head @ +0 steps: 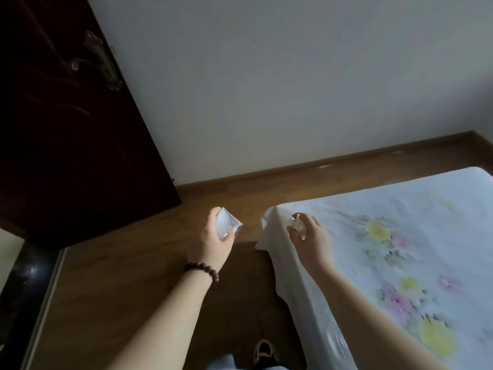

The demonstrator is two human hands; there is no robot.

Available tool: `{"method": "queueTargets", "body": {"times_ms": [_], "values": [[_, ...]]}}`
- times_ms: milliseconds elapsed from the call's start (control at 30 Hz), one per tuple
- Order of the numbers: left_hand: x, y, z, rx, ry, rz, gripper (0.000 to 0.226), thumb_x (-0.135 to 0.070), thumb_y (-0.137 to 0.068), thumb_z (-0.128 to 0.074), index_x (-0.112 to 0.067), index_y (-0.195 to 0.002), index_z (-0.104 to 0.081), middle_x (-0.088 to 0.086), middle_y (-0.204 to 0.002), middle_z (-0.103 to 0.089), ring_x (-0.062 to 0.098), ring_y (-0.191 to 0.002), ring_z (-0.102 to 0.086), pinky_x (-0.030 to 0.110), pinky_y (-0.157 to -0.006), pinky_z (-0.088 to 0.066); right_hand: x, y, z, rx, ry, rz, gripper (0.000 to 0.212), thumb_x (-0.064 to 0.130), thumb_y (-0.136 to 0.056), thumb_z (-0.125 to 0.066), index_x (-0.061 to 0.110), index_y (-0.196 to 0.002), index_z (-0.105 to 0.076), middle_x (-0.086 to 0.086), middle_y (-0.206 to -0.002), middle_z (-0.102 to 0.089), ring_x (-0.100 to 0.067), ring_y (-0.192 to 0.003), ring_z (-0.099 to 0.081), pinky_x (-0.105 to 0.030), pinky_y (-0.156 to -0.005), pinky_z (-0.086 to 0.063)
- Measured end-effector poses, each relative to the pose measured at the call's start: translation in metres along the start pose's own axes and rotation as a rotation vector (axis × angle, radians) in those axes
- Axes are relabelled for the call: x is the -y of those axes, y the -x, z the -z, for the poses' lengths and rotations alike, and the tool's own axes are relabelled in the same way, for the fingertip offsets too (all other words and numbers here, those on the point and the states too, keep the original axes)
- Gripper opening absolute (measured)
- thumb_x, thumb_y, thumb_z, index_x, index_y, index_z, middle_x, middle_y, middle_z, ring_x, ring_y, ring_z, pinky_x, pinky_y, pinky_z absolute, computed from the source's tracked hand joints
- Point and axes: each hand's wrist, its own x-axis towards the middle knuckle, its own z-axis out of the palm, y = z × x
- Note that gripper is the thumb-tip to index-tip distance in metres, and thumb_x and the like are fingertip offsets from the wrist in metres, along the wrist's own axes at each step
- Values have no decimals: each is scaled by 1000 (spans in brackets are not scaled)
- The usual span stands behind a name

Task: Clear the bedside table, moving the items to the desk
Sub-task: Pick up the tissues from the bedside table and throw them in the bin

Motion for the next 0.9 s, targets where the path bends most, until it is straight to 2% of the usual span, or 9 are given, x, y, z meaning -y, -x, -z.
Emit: {"method": "queueTargets", "body": {"times_ms": [67,267,400,533,667,900], "values": [[-6,-44,-8,3,13,2,57,-10,-82,-73,-5,-132,-48,15,-131,-53,28,-119,-53,18,-83,-38,10,-44,-3,-5,-41,-7,31,21,-88,-58,23,-119,-55,1,-118,-57,-20,-99,-55,-27,-75,-39],[-10,-182,-38,16,6,-19,56,-13,-81,-74,-6,-131,-51,16,-129,-55,27,-115,-55,16,-79,-37,22,-170,-37,-17,-82,9,29,22,-86,-63,19,-114,-57,0,-110,-58,-20,-96,-54,-26,-74,-37],[-7,-298,-63,75,-73,-105,57,-21,-81,-74,-9,-132,-50,12,-128,-57,25,-115,-56,21,-79,-41,28,-268,-68,-78,-62,-49,32,23,-86,-64,16,-117,-57,-2,-110,-61,-14,-90,-51,-24,-71,-37],[-12,-421,-82,163,-189,-234,57,-33,-84,-70,-16,-134,-48,5,-125,-59,20,-109,-59,21,-74,-43,47,-367,-93,-147,-65,-156,34,23,-86,-64,13,-118,-58,-6,-110,-62,-21,-93,-56,-24,-72,-35],[-36,-520,-103,237,-221,-319,55,-37,-83,-69,-21,-131,-50,3,-121,-62,22,-106,-61,32,-80,-50,63,-444,-94,-219,-73,-235,34,25,-86,-64,14,-117,-58,-6,-107,-62,-24,-93,-57,-27,-71,-37],[-98,-619,-177,426,-185,-491,55,-36,-83,-68,-20,-132,-48,4,-120,-61,23,-104,-61,36,-83,-55,37,-520,-67,-395,-53,-412,34,24,-85,-65,14,-117,-58,-5,-108,-62,-14,-86,-50,-26,-70,-39]]}}
